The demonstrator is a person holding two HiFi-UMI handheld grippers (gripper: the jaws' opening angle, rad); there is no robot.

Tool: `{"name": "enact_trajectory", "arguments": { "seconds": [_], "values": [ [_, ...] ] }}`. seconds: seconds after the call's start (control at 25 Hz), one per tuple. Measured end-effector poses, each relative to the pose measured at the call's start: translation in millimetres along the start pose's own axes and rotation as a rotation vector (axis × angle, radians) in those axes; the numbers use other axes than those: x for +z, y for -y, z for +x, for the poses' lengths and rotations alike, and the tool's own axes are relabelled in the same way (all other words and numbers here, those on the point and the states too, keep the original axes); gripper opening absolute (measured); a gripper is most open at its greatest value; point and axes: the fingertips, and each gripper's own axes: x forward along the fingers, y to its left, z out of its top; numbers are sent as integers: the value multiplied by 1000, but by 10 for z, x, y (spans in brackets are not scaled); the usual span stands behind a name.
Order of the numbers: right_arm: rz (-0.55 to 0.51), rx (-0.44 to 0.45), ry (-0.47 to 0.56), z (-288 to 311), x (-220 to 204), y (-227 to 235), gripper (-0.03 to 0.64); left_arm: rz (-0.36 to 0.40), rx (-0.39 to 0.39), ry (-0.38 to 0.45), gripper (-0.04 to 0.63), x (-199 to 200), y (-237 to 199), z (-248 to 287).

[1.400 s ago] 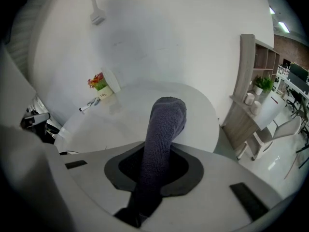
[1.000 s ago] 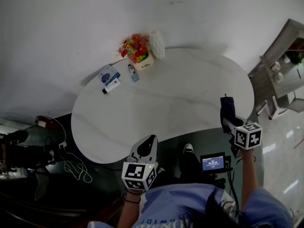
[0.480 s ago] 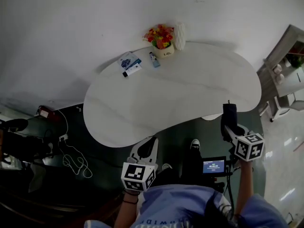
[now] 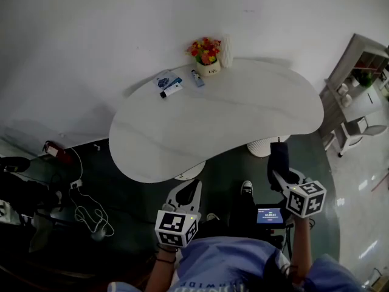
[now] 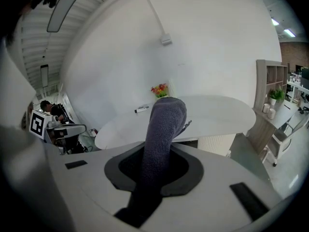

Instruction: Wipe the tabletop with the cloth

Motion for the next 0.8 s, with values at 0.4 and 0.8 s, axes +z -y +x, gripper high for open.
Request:
{"name": "enact_trajectory", "arguments": {
  "seconds": [0.4,0.8],
  "values": [
    [-81,68,-37,-173,-250,-509,72,4,-9,36,17,-76,133,-316],
    [-137,148,-26,-60,-100,-914,72,-19,12,49,17,-128,98,-398]
  ]
}}
